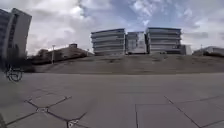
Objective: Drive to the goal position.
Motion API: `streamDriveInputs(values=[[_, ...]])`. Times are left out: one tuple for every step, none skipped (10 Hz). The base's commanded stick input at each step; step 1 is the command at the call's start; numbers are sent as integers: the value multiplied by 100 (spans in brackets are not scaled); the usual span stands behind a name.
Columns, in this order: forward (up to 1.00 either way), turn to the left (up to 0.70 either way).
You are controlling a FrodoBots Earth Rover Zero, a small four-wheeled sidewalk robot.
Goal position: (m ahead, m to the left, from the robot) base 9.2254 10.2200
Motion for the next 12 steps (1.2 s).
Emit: streamDriveInputs(values=[[70, 0], [70, 0], [70, 0], [70, 0], [70, 0], [70, 0], [70, 0], [70, 0], [70, 0], [70, 0], [70, 0], [70, 0]])
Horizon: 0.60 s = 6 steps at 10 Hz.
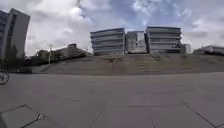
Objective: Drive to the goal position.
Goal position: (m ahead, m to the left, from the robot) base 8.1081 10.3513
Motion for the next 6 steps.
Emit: streamDriveInputs(values=[[70, 0], [70, 0], [70, 0], [70, 0], [70, 0], [70, 0]])
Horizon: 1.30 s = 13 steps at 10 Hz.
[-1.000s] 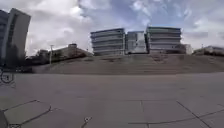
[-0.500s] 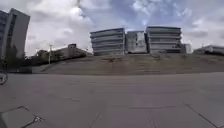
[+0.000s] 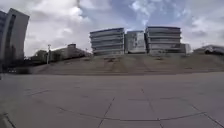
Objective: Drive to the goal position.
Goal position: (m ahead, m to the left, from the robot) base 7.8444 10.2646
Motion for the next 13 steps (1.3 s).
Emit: streamDriveInputs(values=[[70, 0], [70, 0], [70, 0], [70, 0], [70, 0], [70, 0], [70, 0], [70, 0], [70, 0], [70, 0], [70, 0], [70, 0], [70, 0]])
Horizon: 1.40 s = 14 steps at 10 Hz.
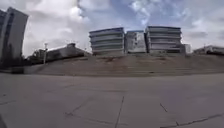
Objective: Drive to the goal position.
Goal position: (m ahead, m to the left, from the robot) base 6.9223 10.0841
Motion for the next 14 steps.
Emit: streamDriveInputs(values=[[70, 0], [70, 0], [70, 0], [70, 0], [70, 0], [70, 0], [70, 0], [70, 0], [70, 0], [70, 0], [70, 0], [70, 0], [70, 0], [70, 0]])
